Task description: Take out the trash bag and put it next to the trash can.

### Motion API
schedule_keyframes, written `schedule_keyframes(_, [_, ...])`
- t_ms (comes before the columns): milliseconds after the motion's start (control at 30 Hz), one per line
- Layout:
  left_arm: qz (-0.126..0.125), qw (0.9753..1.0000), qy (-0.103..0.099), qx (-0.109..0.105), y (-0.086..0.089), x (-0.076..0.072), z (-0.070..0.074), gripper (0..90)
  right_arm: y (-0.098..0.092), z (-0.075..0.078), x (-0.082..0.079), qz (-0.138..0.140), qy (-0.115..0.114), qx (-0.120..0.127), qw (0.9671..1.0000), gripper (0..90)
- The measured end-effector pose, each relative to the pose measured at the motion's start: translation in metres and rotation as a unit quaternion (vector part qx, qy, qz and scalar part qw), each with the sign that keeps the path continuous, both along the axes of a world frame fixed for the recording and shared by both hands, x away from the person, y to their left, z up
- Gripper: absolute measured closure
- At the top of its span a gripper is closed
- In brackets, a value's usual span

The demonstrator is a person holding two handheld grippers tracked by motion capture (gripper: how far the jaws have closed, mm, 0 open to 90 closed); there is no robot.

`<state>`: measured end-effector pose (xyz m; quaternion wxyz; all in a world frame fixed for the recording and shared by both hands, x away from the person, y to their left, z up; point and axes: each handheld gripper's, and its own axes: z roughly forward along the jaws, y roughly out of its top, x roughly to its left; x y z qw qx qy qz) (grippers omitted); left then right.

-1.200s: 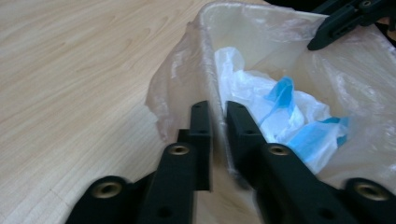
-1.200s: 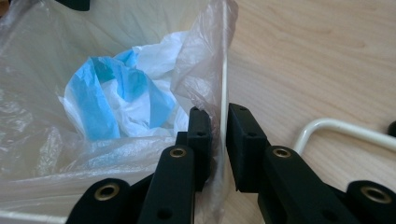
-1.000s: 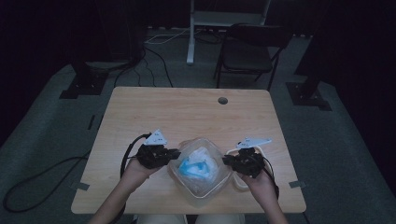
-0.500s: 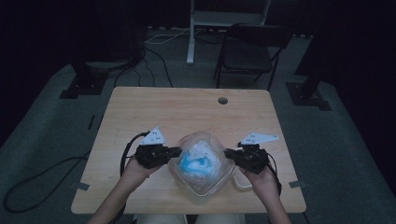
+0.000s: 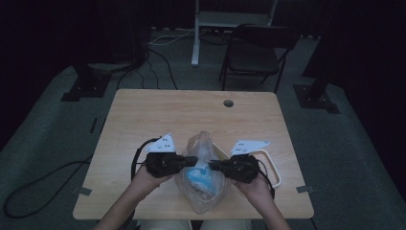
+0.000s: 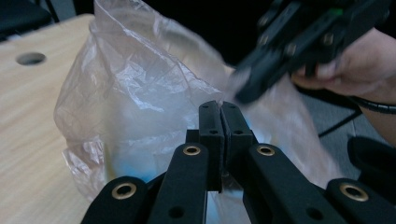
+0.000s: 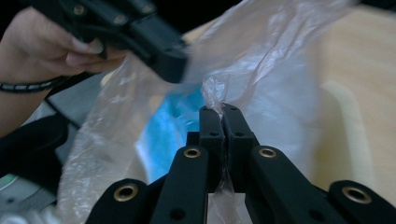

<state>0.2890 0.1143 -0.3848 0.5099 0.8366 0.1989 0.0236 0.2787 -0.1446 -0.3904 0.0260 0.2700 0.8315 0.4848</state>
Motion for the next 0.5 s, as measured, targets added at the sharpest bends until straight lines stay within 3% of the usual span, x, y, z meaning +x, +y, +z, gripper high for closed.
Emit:
schedule_keyframes(133, [-0.008,1.0000,0.004,-0.004,-0.003,0.000,-0.003,89.7,0.012,-0.013,0.000,0.029,0.015,0.010,0.9994,86.5])
schedule_keyframes(200, [-0.014,0.9997,0.012,-0.014,-0.004,0.000,-0.003,89.7,0.016,-0.014,0.000,0.049,0.017,0.032,0.9981,66.9])
schedule_keyframes(333, [-0.024,0.9992,0.019,-0.026,-0.006,-0.001,-0.002,89.7,0.023,-0.015,0.002,0.050,0.029,0.052,0.9969,58.1])
schedule_keyframes(433, [-0.026,0.9993,0.016,-0.021,-0.008,-0.001,-0.003,89.7,0.028,-0.014,0.003,0.048,0.029,0.056,0.9969,59.7])
schedule_keyframes(500, [-0.023,0.9993,0.018,-0.023,-0.007,0.000,-0.004,89.7,0.030,-0.014,0.004,0.049,0.034,0.057,0.9966,65.4])
